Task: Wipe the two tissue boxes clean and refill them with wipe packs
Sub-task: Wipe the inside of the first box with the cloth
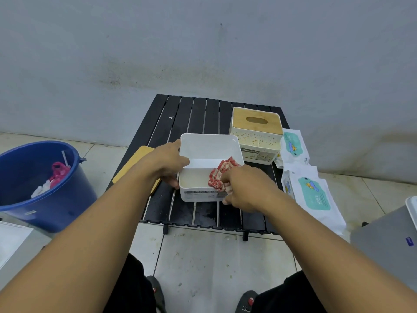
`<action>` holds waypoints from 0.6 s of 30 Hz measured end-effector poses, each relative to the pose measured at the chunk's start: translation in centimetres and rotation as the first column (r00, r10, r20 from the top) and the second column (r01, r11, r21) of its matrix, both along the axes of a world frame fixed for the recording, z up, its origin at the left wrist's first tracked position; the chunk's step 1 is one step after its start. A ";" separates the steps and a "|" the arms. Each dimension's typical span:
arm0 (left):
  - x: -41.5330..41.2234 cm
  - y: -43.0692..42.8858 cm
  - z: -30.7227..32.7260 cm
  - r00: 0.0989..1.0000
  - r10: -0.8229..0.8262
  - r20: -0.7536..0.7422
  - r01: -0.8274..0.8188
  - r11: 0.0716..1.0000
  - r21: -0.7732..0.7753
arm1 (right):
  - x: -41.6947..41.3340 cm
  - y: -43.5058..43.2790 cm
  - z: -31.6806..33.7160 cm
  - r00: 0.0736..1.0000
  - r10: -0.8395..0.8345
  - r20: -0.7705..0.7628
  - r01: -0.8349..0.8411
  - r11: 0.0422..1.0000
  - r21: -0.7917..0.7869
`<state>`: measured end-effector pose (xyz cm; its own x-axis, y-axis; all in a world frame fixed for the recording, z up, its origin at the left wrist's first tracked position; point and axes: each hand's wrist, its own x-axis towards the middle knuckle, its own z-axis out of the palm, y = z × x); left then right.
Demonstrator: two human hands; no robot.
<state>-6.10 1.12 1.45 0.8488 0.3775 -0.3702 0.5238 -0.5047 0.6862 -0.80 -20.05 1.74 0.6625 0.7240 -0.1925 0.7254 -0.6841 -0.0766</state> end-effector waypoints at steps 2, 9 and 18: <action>0.0 0.0 -0.4 1.000 0.015 0.010 -0.015 1.000 -0.009 | 0.3 -0.4 -1.2 1.000 -0.022 0.020 0.019 0.990 0.137; -0.1 0.1 -0.6 1.000 0.025 0.018 -0.025 0.999 -0.023 | 2.2 -2.9 -0.2 0.749 -0.019 -0.662 0.563 0.546 0.621; -0.2 0.3 -0.7 0.998 0.033 0.051 -0.030 0.997 -0.066 | 0.6 -3.3 1.0 0.979 -0.205 0.004 0.072 0.363 0.929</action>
